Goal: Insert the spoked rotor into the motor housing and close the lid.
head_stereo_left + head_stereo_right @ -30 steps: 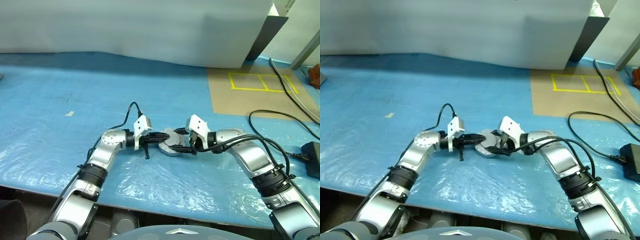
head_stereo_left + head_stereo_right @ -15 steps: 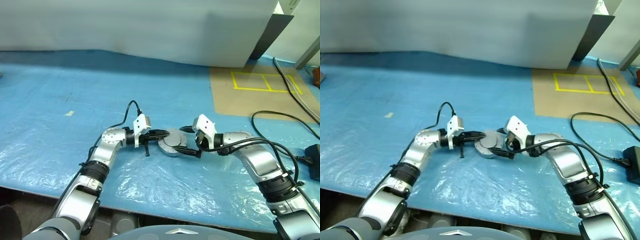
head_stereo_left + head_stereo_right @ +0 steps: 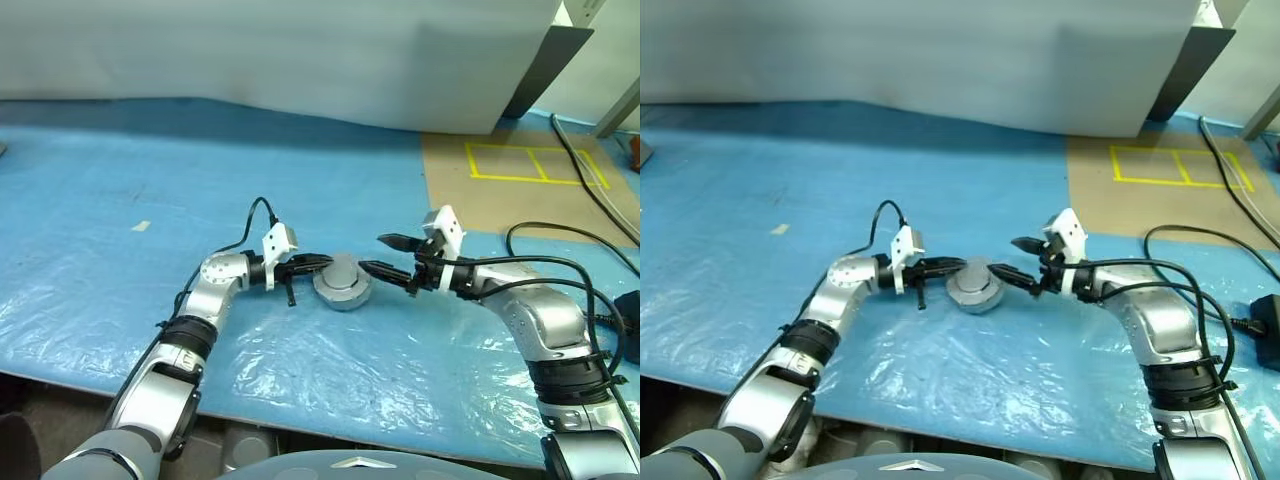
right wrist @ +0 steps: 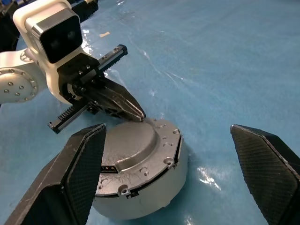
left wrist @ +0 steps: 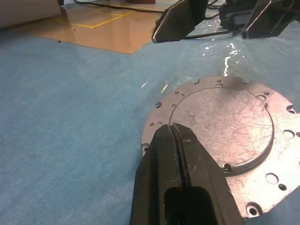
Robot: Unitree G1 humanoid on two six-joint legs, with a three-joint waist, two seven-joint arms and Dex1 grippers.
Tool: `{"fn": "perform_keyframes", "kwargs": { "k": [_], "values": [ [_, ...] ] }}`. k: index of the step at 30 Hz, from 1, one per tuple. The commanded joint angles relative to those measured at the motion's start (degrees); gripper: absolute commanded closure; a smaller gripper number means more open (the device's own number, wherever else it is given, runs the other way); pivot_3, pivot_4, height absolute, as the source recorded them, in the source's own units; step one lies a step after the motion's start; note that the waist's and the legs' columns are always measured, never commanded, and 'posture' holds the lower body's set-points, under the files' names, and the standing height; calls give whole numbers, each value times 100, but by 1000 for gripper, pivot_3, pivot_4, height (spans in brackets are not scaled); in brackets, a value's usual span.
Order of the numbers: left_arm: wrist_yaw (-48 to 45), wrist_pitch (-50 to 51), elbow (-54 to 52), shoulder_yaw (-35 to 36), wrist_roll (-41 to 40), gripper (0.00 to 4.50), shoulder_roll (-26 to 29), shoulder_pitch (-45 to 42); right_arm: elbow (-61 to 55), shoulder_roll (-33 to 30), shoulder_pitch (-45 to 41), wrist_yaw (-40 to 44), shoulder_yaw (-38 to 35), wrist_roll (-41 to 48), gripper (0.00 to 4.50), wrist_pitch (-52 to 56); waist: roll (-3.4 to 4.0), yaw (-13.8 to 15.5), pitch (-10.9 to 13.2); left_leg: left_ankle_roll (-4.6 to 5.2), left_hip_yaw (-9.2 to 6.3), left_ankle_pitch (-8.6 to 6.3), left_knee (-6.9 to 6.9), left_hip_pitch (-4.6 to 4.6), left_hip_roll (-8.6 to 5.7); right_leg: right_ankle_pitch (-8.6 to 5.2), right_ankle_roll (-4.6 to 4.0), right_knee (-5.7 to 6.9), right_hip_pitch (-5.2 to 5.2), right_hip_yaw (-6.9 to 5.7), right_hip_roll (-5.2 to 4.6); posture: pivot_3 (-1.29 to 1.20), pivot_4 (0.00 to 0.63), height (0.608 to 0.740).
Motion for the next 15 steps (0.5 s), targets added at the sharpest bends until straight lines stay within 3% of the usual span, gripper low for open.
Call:
{"fn": "perform_keyframes", "kwargs": {
  "k": [1,6,15],
  "values": [
    [-36,143,270,-204,291,4500,19,214,-164,51,91,-185,-235,457,77,611,2,-14,0,-1,-1,0,0,-16,0,4,6,5,-17,0,3,0,150,740],
    [-31,74,436,-182,341,4500,-2,153,-36,404,13,-710,-547,1388,77,2288,5,2,0,-2,-11,1,0,-20,4,11,19,20,-26,-8,9,0,150,740],
    [14,194,143,-185,359,4500,70,272,-32,747,-5,-1217,-777,1893,77,3110,7,8,1,-4,-10,2,6,-20,0,2,4,27,-24,-8,2,0,150,740]
  ]
}}
